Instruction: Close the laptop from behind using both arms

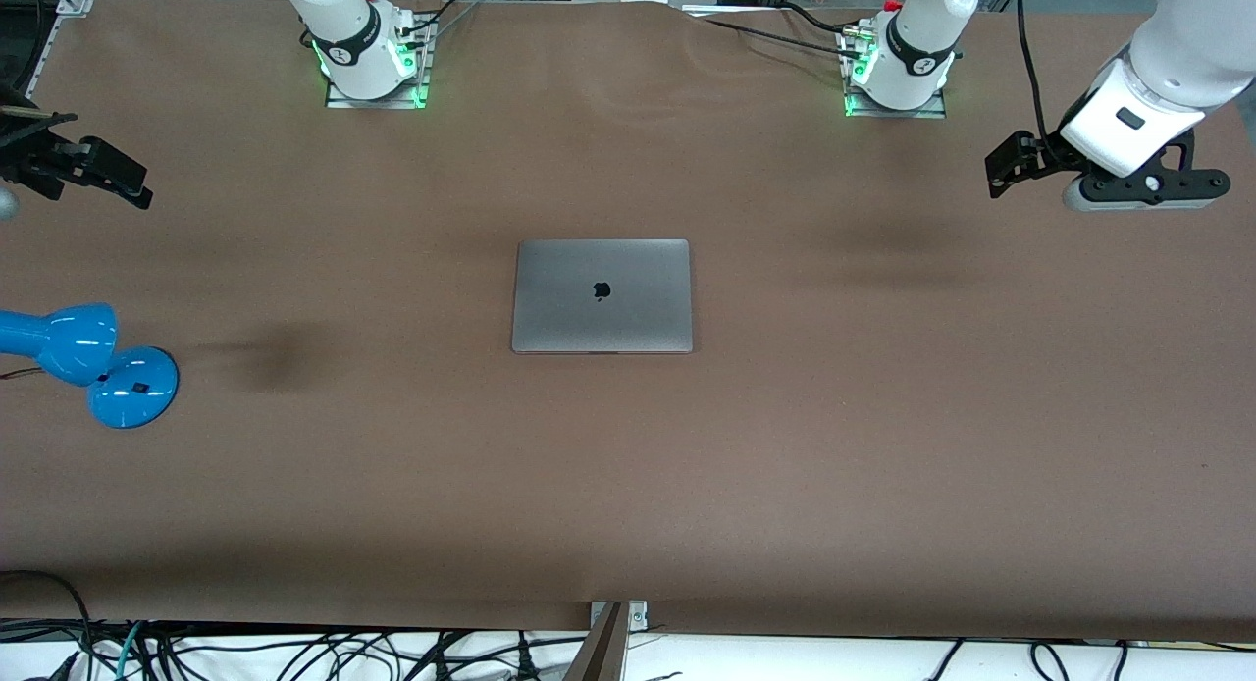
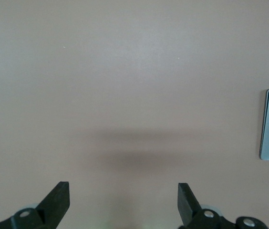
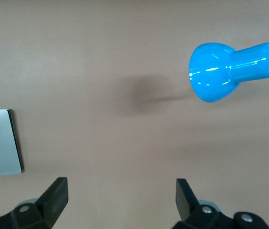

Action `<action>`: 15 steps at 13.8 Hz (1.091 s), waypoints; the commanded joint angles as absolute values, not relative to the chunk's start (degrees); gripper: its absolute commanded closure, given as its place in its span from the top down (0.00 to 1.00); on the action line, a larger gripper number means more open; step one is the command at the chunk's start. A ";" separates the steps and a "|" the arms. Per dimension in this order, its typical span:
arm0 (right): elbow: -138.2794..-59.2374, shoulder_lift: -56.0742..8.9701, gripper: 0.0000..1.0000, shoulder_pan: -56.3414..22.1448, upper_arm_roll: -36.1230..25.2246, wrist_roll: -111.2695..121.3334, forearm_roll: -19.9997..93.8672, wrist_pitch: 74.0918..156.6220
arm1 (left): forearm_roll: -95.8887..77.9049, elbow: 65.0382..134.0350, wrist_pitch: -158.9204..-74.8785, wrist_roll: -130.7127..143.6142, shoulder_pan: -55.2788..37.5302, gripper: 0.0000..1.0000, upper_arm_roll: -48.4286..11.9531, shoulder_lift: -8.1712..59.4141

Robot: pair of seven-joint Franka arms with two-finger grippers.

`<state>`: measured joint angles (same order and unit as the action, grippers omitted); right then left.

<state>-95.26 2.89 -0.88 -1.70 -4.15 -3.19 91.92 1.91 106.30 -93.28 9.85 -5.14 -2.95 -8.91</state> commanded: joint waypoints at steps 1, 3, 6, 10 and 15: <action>-97.74 4.49 1.00 0.62 0.70 -5.62 -3.51 93.43 | 2.55 105.74 -92.90 11.07 -7.64 1.00 -2.29 -10.02; -97.38 3.26 1.00 0.18 0.62 -5.63 -3.43 93.69 | 2.46 103.02 -93.08 11.16 -9.13 1.00 -2.20 -8.71; -97.21 3.08 1.00 0.18 0.62 -5.63 -3.08 93.60 | 2.72 98.80 -92.90 10.46 -10.46 1.00 -0.88 -6.25; -97.21 2.90 1.00 0.18 0.70 -5.71 -2.29 93.60 | 2.99 93.96 -92.55 10.81 -11.94 1.00 -0.01 -3.52; -97.21 2.81 1.00 0.26 0.35 -5.63 -0.88 93.34 | 3.25 93.08 -92.46 10.81 -13.80 1.00 2.02 -2.81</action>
<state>-96.67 2.27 -0.54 -0.10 -4.94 -1.96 93.01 1.91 95.27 -93.54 10.69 -12.69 1.16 -3.82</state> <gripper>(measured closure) 0.000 0.000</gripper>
